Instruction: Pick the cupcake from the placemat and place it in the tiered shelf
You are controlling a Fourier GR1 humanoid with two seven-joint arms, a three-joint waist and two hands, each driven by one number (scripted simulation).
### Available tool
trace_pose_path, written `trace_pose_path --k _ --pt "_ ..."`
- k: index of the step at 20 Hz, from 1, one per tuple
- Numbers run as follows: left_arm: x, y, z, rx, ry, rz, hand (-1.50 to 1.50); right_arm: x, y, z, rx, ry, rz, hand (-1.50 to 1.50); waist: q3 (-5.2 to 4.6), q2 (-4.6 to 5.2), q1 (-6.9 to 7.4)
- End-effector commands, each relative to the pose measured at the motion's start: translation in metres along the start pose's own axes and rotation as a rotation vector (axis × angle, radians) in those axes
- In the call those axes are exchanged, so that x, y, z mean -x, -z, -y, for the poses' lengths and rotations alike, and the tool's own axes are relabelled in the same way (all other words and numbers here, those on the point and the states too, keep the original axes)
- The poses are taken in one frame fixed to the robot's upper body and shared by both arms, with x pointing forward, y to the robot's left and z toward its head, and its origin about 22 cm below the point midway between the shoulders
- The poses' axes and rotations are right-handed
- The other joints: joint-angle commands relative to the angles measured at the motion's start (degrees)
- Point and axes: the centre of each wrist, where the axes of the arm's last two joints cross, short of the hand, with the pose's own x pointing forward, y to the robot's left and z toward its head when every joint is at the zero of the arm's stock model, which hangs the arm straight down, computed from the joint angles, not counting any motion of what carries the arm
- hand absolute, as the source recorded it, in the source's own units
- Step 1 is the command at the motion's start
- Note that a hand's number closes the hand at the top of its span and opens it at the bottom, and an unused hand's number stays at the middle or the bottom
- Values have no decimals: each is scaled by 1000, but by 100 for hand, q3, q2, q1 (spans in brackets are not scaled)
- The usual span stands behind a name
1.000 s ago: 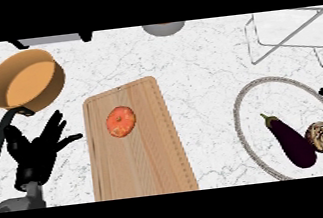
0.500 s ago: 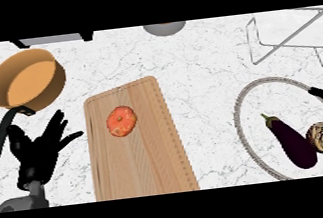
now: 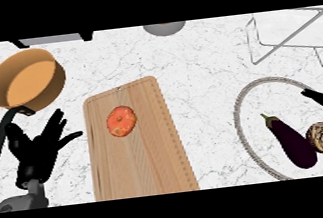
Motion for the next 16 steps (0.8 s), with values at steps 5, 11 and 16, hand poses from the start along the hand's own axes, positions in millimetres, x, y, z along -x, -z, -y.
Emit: trace_pose_path --k 5,11,16 --pt "9 13 7 14 3 -42 0 -7 33 -9 2 4 52 -150 -23 28 -1" --pt "18 -10 -9 -10 28 -29 0 -3 28 -24 -184 -171 162 150 -22 22 27" --pt "16 2 14 -6 21 -31 0 -5 19 -52 -145 -86 218 150 -23 19 -27"
